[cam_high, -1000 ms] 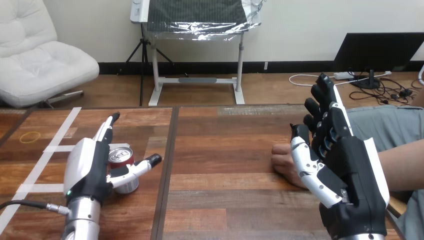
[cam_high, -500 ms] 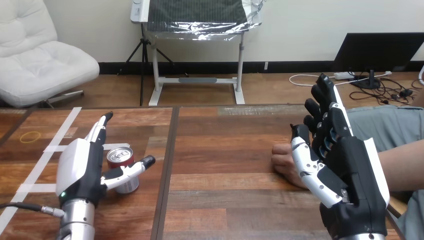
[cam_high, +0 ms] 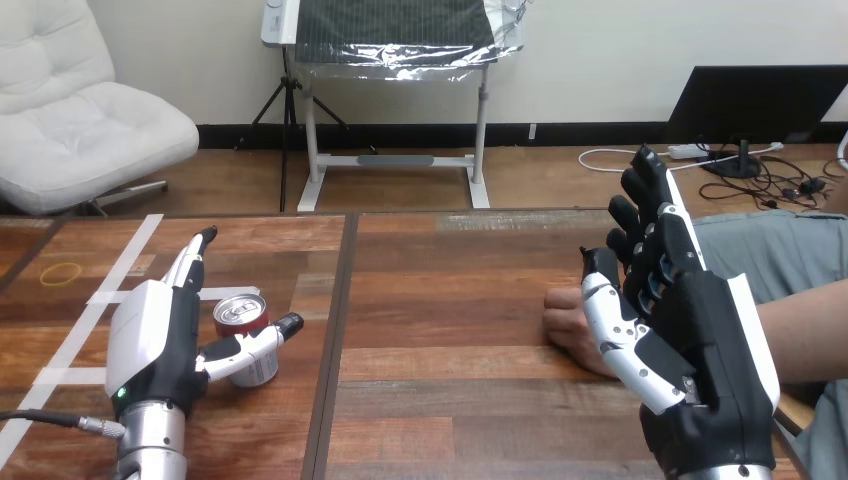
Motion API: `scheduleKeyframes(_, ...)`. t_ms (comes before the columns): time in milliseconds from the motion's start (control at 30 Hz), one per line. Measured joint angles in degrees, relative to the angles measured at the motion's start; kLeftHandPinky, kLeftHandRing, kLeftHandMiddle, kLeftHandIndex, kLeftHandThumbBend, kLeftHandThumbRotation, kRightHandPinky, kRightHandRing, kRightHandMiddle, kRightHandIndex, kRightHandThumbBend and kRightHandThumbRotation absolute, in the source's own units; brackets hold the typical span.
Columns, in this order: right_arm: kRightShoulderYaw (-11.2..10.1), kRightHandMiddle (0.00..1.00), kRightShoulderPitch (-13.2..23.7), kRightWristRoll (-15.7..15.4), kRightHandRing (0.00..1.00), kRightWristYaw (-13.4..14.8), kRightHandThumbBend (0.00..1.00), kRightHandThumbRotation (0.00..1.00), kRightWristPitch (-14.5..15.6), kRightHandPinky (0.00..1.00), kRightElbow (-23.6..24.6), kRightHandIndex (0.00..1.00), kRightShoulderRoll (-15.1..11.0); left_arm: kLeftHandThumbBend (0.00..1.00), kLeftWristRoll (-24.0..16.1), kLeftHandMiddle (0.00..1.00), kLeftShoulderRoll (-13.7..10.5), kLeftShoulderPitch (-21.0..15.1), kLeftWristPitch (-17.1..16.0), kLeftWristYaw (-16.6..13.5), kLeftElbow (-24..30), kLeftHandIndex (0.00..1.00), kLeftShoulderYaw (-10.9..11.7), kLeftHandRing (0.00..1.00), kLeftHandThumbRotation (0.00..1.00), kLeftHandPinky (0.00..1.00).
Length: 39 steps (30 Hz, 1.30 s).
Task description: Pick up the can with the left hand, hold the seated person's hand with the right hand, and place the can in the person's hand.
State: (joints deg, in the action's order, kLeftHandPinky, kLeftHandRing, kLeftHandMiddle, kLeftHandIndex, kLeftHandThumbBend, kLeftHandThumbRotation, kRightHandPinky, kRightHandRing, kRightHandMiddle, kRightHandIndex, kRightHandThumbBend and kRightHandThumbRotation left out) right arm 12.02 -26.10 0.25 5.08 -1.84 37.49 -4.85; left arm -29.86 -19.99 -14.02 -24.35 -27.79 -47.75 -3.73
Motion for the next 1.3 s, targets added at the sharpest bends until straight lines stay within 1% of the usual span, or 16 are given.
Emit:
scheduleKeyframes(133, -0.23, 1.00, 0.24, -0.04, 1.00, -0.02, 0.00, 0.00, 0.11, 1.00, 0.00, 1.00, 0.06, 0.87, 0.85, 0.91, 0.08, -0.06, 0.00, 0.52, -0.10, 0.90, 0.04, 0.88, 0.41, 0.81)
scheduleKeyframes(300, -0.60, 1.00, 0.67, -0.03, 1.00, -0.05, 0.00, 0.00, 0.50, 1.00, 0.00, 1.00, 0.16, 0.85, 3.10, 0.88, 0.34, -0.34, -0.23, 1.82, -0.55, 0.88, 0.24, 0.86, 0.36, 0.80)
scheduleKeyframes(367, -0.73, 1.00, 0.88, -0.02, 1.00, -0.08, 0.00, 0.00, 0.67, 1.00, 0.00, 1.00, 0.21, 0.85, 4.57, 0.88, 0.45, -0.51, -0.59, 2.74, -0.88, 0.87, 0.35, 0.85, 0.35, 0.80)
scheduleKeyframes(500, -0.94, 1.00, 1.18, -0.01, 1.00, -0.14, 0.00, 0.00, 0.78, 1.00, 0.00, 1.00, 0.29, 0.84, 7.80, 0.87, 0.77, -0.84, -0.79, 5.63, -1.25, 0.87, 0.79, 0.85, 0.33, 0.80)
scheduleKeyframes(667, -1.01, 1.00, 1.43, -0.01, 1.00, -0.24, 0.00, 0.00, 0.80, 1.00, 0.00, 1.00, 0.33, 0.84, 11.38, 0.85, 1.17, -1.46, -0.58, 9.40, -1.99, 0.86, 1.31, 0.84, 0.34, 0.80)
scheduleKeyframes(933, -1.02, 1.00, 1.57, -0.12, 1.00, -0.51, 0.00, 0.00, 0.81, 1.00, 0.00, 1.00, 0.36, 0.84, 14.67, 0.84, 1.88, -2.45, 0.83, 14.44, -2.75, 0.85, 2.07, 0.83, 0.35, 0.79)
scheduleKeyframes(1033, -1.02, 1.00, 1.57, -0.11, 1.00, -0.65, 0.00, 0.00, 0.81, 1.00, 0.00, 1.00, 0.36, 0.84, 15.58, 0.84, 2.20, -2.96, 1.27, 15.66, -3.42, 0.84, 2.24, 0.83, 0.36, 0.78)
scheduleKeyframes(1300, -1.03, 1.00, 1.57, -0.11, 1.00, -0.69, 0.00, 0.00, 0.82, 1.00, 0.01, 1.00, 0.36, 0.84, 16.99, 0.85, 2.98, -3.99, 1.86, 17.80, -5.17, 0.84, 2.60, 0.83, 0.36, 0.79)
